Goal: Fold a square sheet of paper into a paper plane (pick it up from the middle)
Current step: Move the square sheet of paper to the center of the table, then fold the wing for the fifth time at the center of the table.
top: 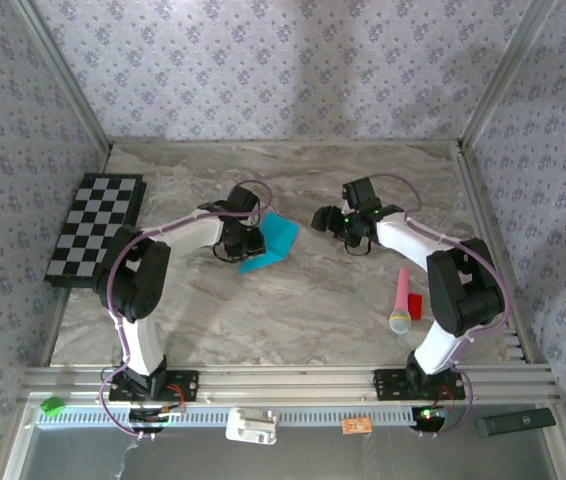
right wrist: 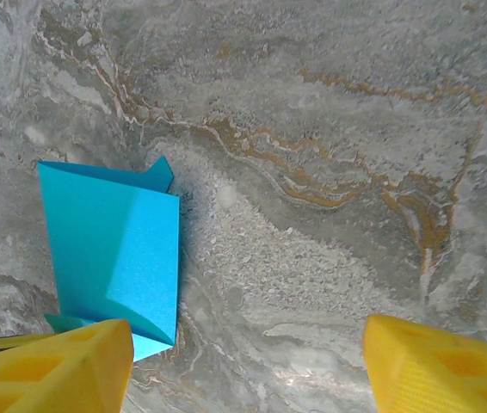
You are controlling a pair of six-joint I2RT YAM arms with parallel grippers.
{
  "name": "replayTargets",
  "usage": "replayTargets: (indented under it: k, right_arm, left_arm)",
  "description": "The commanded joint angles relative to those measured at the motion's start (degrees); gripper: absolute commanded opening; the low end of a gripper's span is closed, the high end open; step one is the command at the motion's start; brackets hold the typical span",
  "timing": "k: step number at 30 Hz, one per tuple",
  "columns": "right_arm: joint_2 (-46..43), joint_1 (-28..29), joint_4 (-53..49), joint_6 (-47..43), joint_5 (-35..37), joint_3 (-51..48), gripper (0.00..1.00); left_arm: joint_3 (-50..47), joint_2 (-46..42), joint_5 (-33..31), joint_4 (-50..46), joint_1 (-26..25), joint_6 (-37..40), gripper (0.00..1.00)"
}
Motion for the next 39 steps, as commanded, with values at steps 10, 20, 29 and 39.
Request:
replayTargets:
  k: [10, 20, 29, 39]
  right_arm:
    - [4.5, 4.6, 4.0, 6.3, -4.3, 1.5, 0.70]
    - [8.9, 9.4, 6.5, 14.3, -4.1, 3.1, 0.63]
    - [12.1, 11.9, 8.9, 17.9, -5.5, 4.2, 0.56]
    - [15.1, 12.9, 9.4, 19.1, -6.3, 6.0, 0.39]
  left_arm:
    - [-4.0, 2.0, 2.4, 5.9, 3.1, -9.5, 0.08]
    - [-8.7, 0.2, 5.4, 9.7, 3.8, -17.1, 0.07]
    - [-14.3, -2.9, 9.0, 16.0, 5.7, -23.8, 0.09]
    - [-16.3, -2.6, 11.0, 18.5, 6.5, -26.2, 0.09]
